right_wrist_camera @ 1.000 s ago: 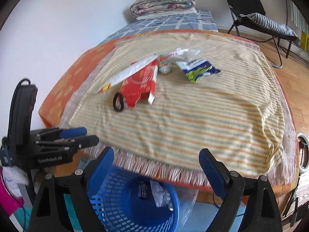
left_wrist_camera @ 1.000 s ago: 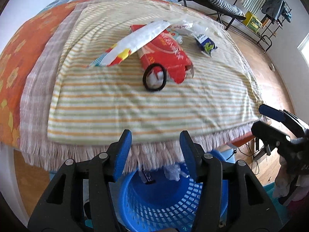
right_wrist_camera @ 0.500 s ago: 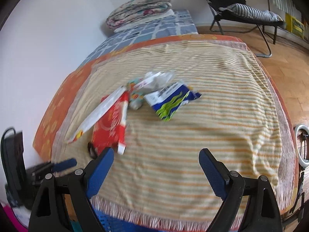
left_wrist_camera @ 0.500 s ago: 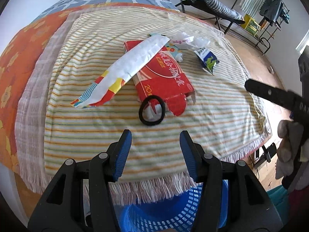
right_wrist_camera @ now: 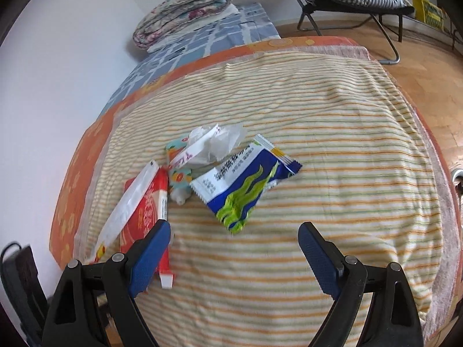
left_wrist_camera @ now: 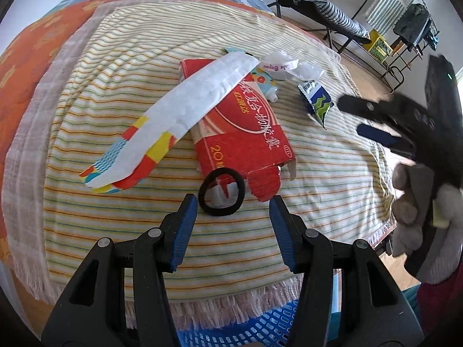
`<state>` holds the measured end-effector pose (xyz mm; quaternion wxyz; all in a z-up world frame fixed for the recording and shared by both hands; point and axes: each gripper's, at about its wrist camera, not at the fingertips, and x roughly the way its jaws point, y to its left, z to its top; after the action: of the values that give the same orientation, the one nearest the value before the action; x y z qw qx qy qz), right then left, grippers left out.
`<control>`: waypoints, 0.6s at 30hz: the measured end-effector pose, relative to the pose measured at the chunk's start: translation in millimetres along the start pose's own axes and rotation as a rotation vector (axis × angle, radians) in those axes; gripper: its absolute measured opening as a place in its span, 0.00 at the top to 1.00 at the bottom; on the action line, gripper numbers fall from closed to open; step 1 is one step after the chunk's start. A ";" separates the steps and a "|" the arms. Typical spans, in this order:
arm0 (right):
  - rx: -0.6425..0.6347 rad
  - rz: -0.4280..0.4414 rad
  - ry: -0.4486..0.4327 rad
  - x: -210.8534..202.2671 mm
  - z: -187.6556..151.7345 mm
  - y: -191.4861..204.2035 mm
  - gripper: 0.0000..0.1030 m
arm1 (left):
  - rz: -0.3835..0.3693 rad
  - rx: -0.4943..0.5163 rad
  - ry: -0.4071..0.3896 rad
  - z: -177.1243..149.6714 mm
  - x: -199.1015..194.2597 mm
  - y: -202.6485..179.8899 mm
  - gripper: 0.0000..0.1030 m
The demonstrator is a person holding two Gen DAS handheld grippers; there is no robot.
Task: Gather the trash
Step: 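Move both tools back over the towel toward the remaining trash, then grasp the black hair tie with the left tool while the right tool grasps the blue snack packet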
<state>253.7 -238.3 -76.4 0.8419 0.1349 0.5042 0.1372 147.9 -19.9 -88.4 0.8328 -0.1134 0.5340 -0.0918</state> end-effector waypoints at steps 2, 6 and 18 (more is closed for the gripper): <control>0.018 -0.021 0.000 6.1 5.9 -1.1 0.11 | -0.003 0.000 0.002 0.3 1.4 -1.2 0.49; 0.075 -0.046 0.007 21.2 20.6 -6.6 0.11 | -0.007 -0.005 0.005 2.1 3.4 -1.9 0.49; 0.123 -0.139 0.016 59.3 46.8 -7.4 0.11 | -0.008 -0.008 0.001 5.4 3.0 0.5 0.49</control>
<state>322.8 -227.5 -106.0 0.8354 0.1501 0.5266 0.0482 154.1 -19.8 -89.0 0.8317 -0.1190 0.5344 -0.0929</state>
